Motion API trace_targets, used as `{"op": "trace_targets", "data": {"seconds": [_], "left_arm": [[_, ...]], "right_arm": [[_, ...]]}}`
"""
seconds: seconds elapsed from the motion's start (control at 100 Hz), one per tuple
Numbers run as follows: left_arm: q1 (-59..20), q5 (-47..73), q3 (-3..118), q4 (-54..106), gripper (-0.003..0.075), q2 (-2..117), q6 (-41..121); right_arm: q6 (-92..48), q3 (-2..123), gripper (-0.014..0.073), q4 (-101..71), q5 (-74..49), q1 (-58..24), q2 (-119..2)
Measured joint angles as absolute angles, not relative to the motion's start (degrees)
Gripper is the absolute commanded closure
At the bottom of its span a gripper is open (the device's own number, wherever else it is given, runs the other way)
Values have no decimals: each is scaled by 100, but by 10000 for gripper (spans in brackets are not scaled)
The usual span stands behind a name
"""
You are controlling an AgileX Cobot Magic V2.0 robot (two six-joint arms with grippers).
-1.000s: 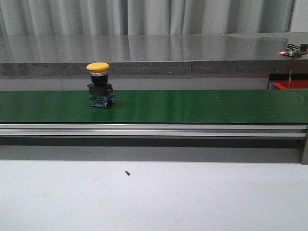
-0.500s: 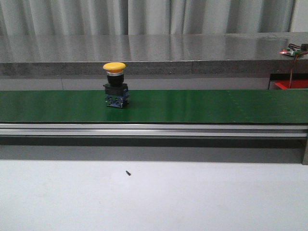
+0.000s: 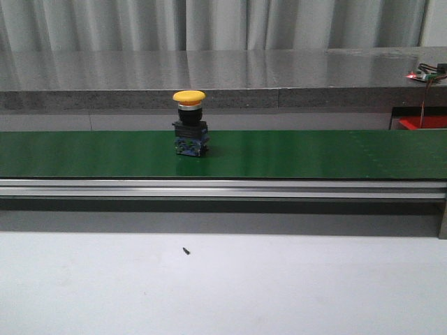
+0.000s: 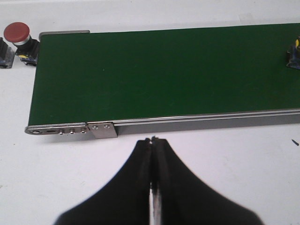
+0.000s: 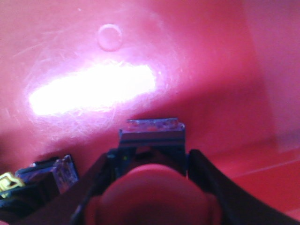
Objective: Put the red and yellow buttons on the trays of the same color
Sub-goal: 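Lower the red button into the red tray and open the right gripper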
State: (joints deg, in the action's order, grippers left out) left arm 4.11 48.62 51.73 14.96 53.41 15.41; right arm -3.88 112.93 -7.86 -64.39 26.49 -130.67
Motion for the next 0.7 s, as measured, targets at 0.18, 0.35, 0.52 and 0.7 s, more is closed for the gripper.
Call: {"op": "trace_targets", "data": {"seconds": [0.18,0.35,0.52,0.7], "left_arm": [[411,4862,5173,1496,740,5341,1541],[411,4862,5173,1496,740,5341,1541],[411,4862,5173,1496,740,5341,1541],[411,4862,5173,1496,740,5341,1541]], "right_arm": [[-388,11318,84,-800,-6450,2649,-13136],[-388,11435,85,-800,-6515,2649,-13186],[-388,11558,85,-800,-6680,2649,-13060],[-388,11570,85,-800,-6839,2649,-12715]]}}
